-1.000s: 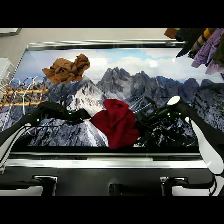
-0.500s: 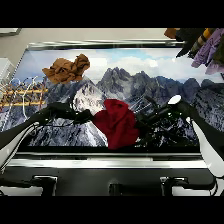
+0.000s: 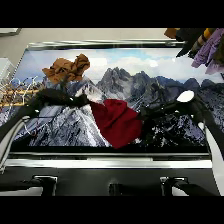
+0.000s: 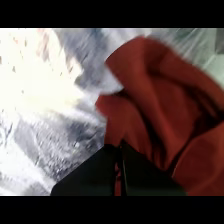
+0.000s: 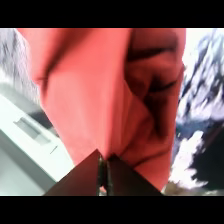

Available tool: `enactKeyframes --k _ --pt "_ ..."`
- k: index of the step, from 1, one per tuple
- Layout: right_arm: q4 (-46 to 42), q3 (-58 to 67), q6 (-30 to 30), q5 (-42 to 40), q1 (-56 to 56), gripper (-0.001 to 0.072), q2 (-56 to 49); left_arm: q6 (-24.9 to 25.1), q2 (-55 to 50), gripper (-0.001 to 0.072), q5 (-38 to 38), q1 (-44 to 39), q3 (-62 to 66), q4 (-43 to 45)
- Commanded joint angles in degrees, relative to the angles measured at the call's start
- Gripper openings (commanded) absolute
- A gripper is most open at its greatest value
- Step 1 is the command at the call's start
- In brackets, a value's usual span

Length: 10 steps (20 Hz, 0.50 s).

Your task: Fold the clothes and pants, and hang the long-sleeved shirts on hangers.

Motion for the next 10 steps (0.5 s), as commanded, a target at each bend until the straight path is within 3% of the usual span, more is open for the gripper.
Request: enactKeyframes --k 1,5,10 --pt "-2.2 0.9 0.1 -6.6 0.0 0.0028 9.5 -0.2 7.6 0.0014 2.6 3.7 6.9 1.1" --pt "-6.4 5.8 2.6 -9.9 0.0 0.0028 21.1 -6.1 21.1 0.0014 4.7 9.2 12.5 6.3" --pt "-10.8 14.3 7.0 -10.1 0.0 0.0028 34.1 -19.9 40.2 0.0014 4.9 12.8 13.7 18.1"
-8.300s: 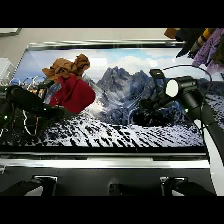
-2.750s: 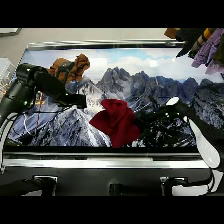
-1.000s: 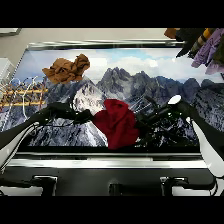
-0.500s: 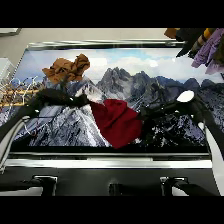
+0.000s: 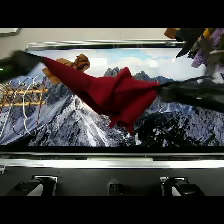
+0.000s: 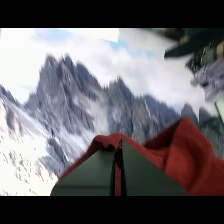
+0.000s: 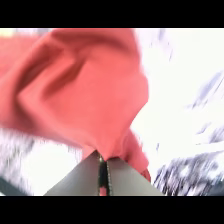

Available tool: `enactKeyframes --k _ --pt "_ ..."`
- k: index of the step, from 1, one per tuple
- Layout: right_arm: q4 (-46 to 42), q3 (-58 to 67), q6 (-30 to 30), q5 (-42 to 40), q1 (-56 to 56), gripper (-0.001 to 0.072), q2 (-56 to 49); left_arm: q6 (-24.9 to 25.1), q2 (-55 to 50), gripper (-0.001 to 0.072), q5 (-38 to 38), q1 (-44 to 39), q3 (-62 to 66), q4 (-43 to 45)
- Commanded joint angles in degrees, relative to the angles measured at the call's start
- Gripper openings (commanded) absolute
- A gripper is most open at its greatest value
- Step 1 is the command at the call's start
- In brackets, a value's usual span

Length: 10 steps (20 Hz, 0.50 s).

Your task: Fold the clothes and pants, and hang the long-sleeved shirts on hangers.

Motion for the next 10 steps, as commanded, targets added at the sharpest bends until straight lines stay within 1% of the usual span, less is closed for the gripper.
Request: enactKeyframes --k 1,4,6,7,9,10 --pt "-2.7 5.9 3.6 -1.2 0.0 0.0028 9.3 -10.4 13.3 0.0014 0.3 1.9 1.1 10.1" --pt "-3.4 9.9 7.1 -1.7 0.0 0.0028 14.2 -17.6 22.1 0.0014 0.3 1.9 1.1 18.8" --pt "-4.1 12.8 10.1 -2.0 0.0 0.0028 15.3 -21.6 26.1 0.0014 0.4 1.9 1.1 24.5" --pt "-4.2 13.9 11.7 -2.5 0.0 0.0028 15.2 -21.8 27.1 0.0014 1.1 1.9 1.1 26.0" --pt "-4.4 14.2 15.7 -5.5 0.0 0.0028 14.1 -21.7 26.8 0.0014 5.7 1.9 0.9 27.1" --pt "-5.1 14.2 17.4 -5.6 0.0 0.0028 12.3 -21.7 25.6 0.0014 8.4 1.9 0.3 27.1"
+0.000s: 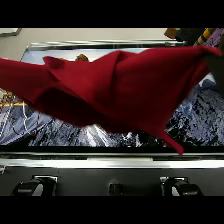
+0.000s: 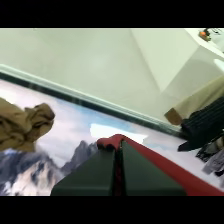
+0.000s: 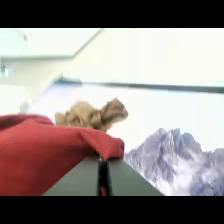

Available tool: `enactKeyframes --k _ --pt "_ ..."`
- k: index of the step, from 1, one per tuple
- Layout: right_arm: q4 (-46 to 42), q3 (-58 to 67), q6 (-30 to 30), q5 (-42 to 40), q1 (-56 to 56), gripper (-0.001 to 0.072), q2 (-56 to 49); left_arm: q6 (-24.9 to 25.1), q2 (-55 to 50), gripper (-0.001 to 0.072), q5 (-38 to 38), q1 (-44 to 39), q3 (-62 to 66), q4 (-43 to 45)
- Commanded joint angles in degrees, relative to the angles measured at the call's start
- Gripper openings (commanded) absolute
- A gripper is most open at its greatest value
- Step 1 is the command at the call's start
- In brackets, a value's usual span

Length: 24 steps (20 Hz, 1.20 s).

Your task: Fold the clothes and pants, and hang the long-sleeved shirts on hangers.

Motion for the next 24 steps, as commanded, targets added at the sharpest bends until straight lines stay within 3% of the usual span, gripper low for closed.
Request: enactKeyframes --k 1,4,7,11,15,18,20,21,23,24 --pt "-1.8 1.4 8.2 -1.3 0.0 0.0028 -3.7 -2.4 -0.5 0.0014 7.9 0.0 -1.5 4.4" --pt "-1.2 1.4 14.8 4.5 0.1 0.0029 -16.7 -1.0 -7.6 0.0015 11.2 0.0 -5.9 3.8" --pt "1.4 1.4 14.7 7.4 0.1 0.0029 -33.5 -1.1 -17.8 0.0015 10.3 0.0 -10.8 3.8" --pt "13.8 1.4 4.4 -0.9 0.1 0.0029 -55.0 -0.8 -34.9 0.0015 4.2 -0.8 -14.5 3.0" --pt "26.4 1.4 -1.9 -10.3 0.1 0.0037 -67.3 -0.9 -49.3 0.0016 -2.4 -2.5 -14.3 2.3" --pt "28.3 1.4 -3.6 -11.8 0.1 0.0169 -69.5 -0.8 -54.8 0.0016 -5.8 -2.9 -14.3 -1.1" --pt "28.4 1.5 -4.3 -10.3 -0.5 0.0212 -68.8 -0.8 -55.9 0.0015 -6.6 -2.9 -14.3 -1.5" --pt "28.4 1.5 -4.3 -8.3 -1.3 0.0223 -68.1 -0.5 -55.9 0.0015 -6.6 -2.9 -14.3 -1.5" --pt "28.3 1.5 -5.3 -1.1 -5.8 0.0395 -65.8 1.1 -55.8 0.0015 -5.9 -2.9 -13.9 -1.5" --pt "27.8 1.4 -6.6 3.8 -9.0 0.0402 -64.6 1.1 -55.6 0.0015 -5.6 -2.9 -13.9 -1.5"
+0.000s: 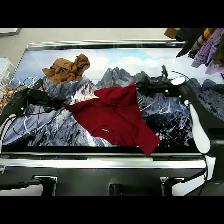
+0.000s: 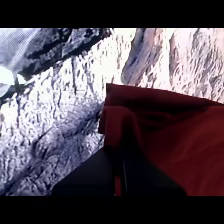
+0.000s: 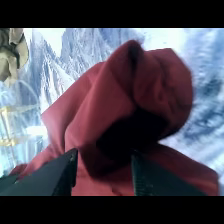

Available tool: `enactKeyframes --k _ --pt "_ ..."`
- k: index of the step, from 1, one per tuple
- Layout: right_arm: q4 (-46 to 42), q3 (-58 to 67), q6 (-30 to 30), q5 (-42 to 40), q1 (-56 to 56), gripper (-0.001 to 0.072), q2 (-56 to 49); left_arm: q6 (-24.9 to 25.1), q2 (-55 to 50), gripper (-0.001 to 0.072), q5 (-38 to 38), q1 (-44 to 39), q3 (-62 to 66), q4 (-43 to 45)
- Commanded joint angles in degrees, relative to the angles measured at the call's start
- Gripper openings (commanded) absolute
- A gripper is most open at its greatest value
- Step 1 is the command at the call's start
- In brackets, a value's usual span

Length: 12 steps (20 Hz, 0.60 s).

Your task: Fold the clothes and pants, and hang the long-sleeved shirts on hangers.

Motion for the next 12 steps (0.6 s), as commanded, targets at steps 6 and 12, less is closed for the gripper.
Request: enactKeyframes --k 6,12 --pt "-24.5 -9.0 -3.2 31.7 -22.0 0.0422 13.1 1.0 -0.8 0.0016 4.3 0.0 0.2 -0.5" --pt "-23.3 -38.4 -7.6 25.6 -24.3 0.0482 23.2 1.0 -0.8 0.0016 6.8 0.0 0.2 -0.6"
